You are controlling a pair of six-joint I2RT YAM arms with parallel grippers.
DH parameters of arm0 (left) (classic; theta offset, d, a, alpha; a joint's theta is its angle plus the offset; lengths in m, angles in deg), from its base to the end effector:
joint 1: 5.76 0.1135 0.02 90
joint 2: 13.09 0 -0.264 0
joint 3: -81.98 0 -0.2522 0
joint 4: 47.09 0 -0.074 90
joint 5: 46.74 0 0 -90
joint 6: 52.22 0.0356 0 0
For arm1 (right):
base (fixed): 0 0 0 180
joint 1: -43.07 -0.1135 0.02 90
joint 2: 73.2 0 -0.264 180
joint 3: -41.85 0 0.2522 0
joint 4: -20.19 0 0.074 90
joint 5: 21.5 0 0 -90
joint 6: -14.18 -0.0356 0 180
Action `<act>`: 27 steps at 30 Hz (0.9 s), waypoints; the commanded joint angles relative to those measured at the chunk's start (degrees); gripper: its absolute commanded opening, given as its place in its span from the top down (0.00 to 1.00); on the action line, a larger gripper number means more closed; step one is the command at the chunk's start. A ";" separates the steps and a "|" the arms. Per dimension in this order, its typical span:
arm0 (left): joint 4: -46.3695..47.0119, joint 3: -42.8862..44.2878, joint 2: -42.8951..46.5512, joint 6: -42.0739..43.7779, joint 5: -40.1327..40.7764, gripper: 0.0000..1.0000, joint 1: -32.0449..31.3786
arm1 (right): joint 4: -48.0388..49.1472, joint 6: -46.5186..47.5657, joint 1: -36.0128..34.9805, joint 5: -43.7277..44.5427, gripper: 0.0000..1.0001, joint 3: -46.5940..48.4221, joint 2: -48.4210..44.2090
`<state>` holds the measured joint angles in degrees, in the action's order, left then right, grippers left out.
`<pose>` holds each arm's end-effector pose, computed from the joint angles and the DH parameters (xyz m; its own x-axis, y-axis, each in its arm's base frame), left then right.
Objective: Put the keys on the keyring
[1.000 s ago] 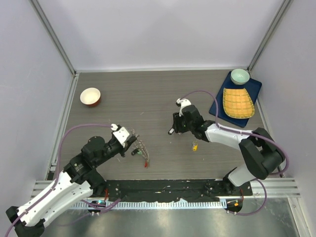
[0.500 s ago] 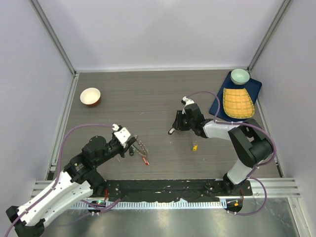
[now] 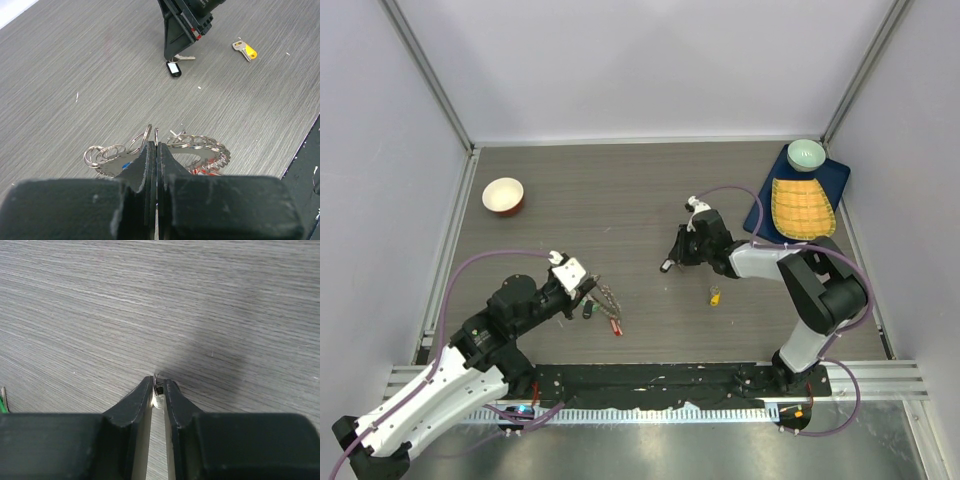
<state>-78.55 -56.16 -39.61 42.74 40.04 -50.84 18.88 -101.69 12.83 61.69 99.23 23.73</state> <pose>0.0920 -0.0950 0.2677 -0.1309 0.2535 -0.9584 0.7592 0.6473 0.0675 0.2821 0.1693 0.1434 -0.7606 0.0581 -0.6467 -0.2731 0.8750 0.3998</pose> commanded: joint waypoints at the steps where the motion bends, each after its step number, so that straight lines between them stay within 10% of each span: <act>1: 3.10 3.28 0.16 0.59 -0.47 1.00 0.26 | 1.70 0.46 0.18 -0.31 0.81 1.65 0.90; 7: 3.10 3.37 0.16 0.76 -0.99 1.00 0.26 | 0.39 3.19 0.18 -0.57 0.99 1.38 -2.09; 27: 7.76 6.08 -1.95 8.75 -21.02 1.00 0.25 | -6.48 36.49 -13.08 -9.63 0.99 -1.59 -35.56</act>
<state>-77.28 -55.14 -39.81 47.61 27.51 -50.78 11.45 -76.62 5.93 53.69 99.05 -4.86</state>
